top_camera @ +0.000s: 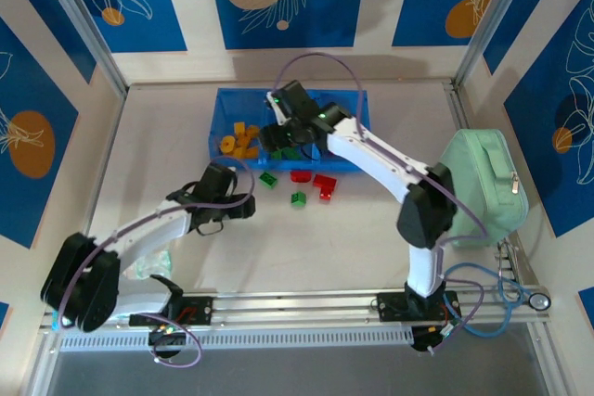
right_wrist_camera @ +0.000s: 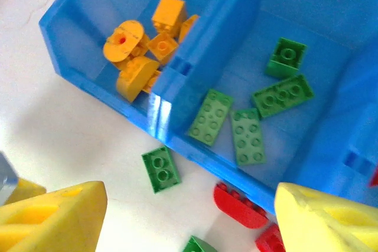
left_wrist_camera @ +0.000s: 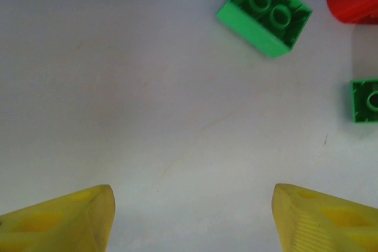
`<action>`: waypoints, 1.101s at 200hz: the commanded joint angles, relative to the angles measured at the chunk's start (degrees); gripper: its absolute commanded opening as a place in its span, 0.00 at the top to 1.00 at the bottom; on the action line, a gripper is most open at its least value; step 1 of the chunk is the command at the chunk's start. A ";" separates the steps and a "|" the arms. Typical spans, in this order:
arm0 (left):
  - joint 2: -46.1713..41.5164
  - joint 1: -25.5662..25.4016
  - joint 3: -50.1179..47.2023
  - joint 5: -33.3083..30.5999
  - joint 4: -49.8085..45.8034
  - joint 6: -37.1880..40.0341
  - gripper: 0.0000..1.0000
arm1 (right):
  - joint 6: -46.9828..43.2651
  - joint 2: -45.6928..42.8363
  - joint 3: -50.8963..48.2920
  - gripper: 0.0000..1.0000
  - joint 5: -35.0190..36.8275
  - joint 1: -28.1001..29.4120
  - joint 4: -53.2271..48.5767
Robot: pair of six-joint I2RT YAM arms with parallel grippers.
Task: Sort the legos into containers by color
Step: Pick up the lego from the center of the table.
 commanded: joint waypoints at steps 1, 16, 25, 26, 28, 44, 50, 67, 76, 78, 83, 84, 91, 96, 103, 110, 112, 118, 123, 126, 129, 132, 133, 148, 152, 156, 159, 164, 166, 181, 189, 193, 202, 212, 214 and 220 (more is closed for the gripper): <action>5.43 -0.50 5.92 0.12 0.63 5.03 0.28 | 2.44 -5.97 -8.14 0.24 -0.50 -1.79 4.05; 9.78 -0.50 9.92 -0.63 -0.57 7.03 0.27 | 3.72 -9.82 -13.87 0.24 -0.53 -3.20 4.74; 12.30 -0.50 12.13 -0.56 -0.85 8.05 0.27 | 4.47 -12.00 -17.13 0.24 -0.64 -3.86 5.44; 12.57 -0.50 12.26 -0.55 -0.93 8.16 0.27 | 4.57 -12.24 -17.49 0.24 -0.62 -3.93 5.50; 13.03 -0.50 12.79 -0.59 -0.96 8.35 0.27 | 4.68 -12.75 -18.23 0.24 -0.67 -4.09 5.64; 17.45 -0.50 16.57 -0.43 -1.91 9.79 0.27 | 5.70 -16.15 -23.38 0.24 -0.98 -5.01 6.53; 18.94 -0.50 18.06 -0.52 -2.50 10.27 0.26 | 5.99 -17.23 -25.08 0.23 -0.97 -5.33 6.63; 22.83 -0.50 21.55 -1.10 -3.89 11.74 0.26 | 6.75 -19.95 -28.83 0.23 -1.08 -6.16 6.71; 24.45 -0.50 23.28 -1.50 -4.43 12.43 0.26 | 7.11 -21.28 -30.59 0.23 -1.07 -6.57 6.71; 24.79 -0.50 23.59 -1.57 -4.56 12.65 0.26 | 7.12 -21.49 -30.95 0.23 -1.11 -6.66 6.71; 25.60 -0.50 24.35 -1.87 -4.82 13.05 0.26 | 7.27 -22.17 -31.72 0.23 -1.14 -6.84 6.72; 25.77 -0.50 24.52 -1.95 -4.85 13.17 0.26 | 7.33 -22.33 -31.86 0.23 -1.13 -6.87 6.67; 26.82 -0.50 25.48 -2.41 -5.08 13.57 0.26 | 7.42 -23.13 -32.83 0.24 -1.18 -7.13 6.69; 27.53 -0.50 26.28 -2.67 -5.40 13.88 0.26 | 7.55 -23.69 -33.39 0.23 -1.30 -7.36 6.64; 28.49 -0.50 27.35 -2.74 -5.91 14.37 0.26 | 7.71 -24.45 -34.16 0.23 -1.33 -7.66 6.71; 29.35 -0.50 28.27 -2.67 -6.33 14.66 0.26 | 7.81 -25.10 -34.73 0.23 -1.35 -7.97 6.66; 29.60 -0.50 28.53 -2.59 -6.44 14.77 0.26 | 7.89 -25.30 -34.91 0.24 -1.36 -8.06 6.70; 30.21 -0.46 29.15 -2.44 -6.66 14.94 0.26 | 7.99 -25.81 -35.36 0.24 -1.37 -8.33 6.64; 30.68 -0.45 29.66 -2.32 -6.76 15.07 0.26 | 8.00 -26.19 -35.72 0.23 -1.54 -8.54 6.71; 30.90 -0.44 29.81 -2.28 -6.75 15.12 0.26 | 8.07 -26.29 -35.89 0.23 -1.63 -8.77 6.72; 31.12 -0.50 29.99 -2.22 -6.74 15.19 0.26 | 8.13 -26.50 -36.02 0.24 -1.65 -8.82 6.73; 31.24 -0.50 30.21 -2.21 -6.64 15.21 0.26 | 8.16 -26.66 -36.17 0.24 -1.74 -8.91 6.72; 31.35 -0.50 30.26 -2.21 -6.68 15.26 0.26 | 8.17 -26.69 -36.20 0.23 -1.79 -8.96 6.72; 32.40 -0.50 31.09 -2.00 -6.84 15.48 0.27 | 8.44 -27.21 -36.73 0.23 -2.11 -9.27 6.88; 32.66 -0.50 31.37 -1.89 -6.95 15.49 0.27 | 8.48 -27.32 -36.82 0.23 -2.10 -9.35 6.87; 32.90 -0.53 31.65 -1.78 -6.97 15.54 0.27 | 8.57 -27.35 -36.90 0.23 -2.10 -9.36 6.89; 33.07 -0.54 31.74 -1.71 -7.11 15.50 0.27 | 8.56 -27.41 -36.92 0.23 -2.17 -9.36 6.86; 33.26 -0.59 31.95 -1.48 -7.16 15.52 0.27 | 8.53 -27.36 -36.93 0.23 -2.24 -9.43 6.89; 33.30 -0.72 31.97 -1.39 -7.22 15.55 0.28 | 8.57 -27.38 -36.99 0.23 -2.19 -9.44 6.85; 33.40 -1.35 31.96 -1.24 -7.15 15.48 0.29 | 8.70 -27.37 -37.02 0.24 -2.23 -9.44 6.89; 33.38 -1.83 31.82 -1.38 -6.99 15.50 0.29 | 8.83 -27.34 -37.06 0.23 -2.18 -9.47 7.03; 33.36 -2.05 31.73 -1.34 -6.87 15.52 0.29 | 8.79 -27.41 -37.10 0.23 -2.26 -9.50 7.11; 33.48 -2.53 31.55 -1.26 -6.54 15.60 0.29 | 8.87 -27.27 -37.10 0.23 -2.40 -9.53 7.32; 33.60 -2.98 31.37 -0.99 -6.27 15.57 0.30 | 8.95 -27.16 -36.97 0.23 -2.54 -9.53 7.43; 33.65 -3.03 31.35 -0.98 -6.21 15.63 0.30 | 8.96 -27.16 -37.00 0.23 -2.60 -9.53 7.49; 33.71 -3.29 31.34 -1.05 -6.22 15.65 0.30 | 8.92 -27.00 -36.93 0.24 -2.63 -9.53 7.52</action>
